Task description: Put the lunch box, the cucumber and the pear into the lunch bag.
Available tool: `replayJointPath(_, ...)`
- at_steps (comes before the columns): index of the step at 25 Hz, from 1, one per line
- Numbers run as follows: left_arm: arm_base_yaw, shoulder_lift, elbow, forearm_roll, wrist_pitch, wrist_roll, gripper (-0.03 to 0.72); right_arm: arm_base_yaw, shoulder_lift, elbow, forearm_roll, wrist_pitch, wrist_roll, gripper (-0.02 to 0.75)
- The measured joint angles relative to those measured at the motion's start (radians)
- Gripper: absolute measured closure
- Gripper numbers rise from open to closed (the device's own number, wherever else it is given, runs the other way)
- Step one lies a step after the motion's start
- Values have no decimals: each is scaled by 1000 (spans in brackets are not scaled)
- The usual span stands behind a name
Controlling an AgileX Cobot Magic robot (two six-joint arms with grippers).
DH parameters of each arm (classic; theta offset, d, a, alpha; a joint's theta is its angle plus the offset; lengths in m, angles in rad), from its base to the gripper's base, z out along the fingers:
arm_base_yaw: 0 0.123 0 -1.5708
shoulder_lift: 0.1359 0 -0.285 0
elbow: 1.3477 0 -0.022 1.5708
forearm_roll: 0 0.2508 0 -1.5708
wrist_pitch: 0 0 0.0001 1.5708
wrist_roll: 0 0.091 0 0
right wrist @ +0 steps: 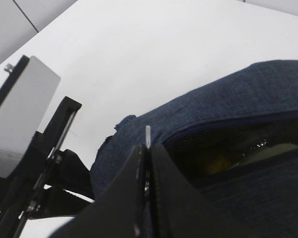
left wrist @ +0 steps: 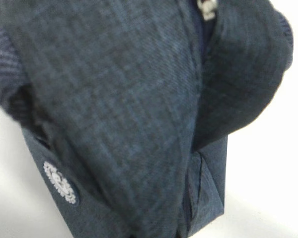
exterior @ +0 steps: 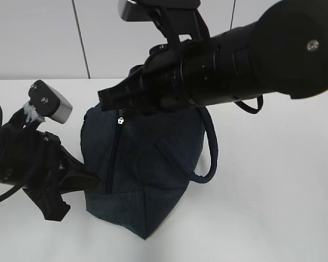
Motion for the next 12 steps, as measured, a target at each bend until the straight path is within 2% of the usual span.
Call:
replayJointPath(4, 0, -3, 0, 1, -1, -1, 683, -6, -2, -16, -2, 18, 0, 738)
replayJointPath(12, 0, -3, 8, -1, -6, -1, 683, -82, 6, -23, 2, 14, -2, 738)
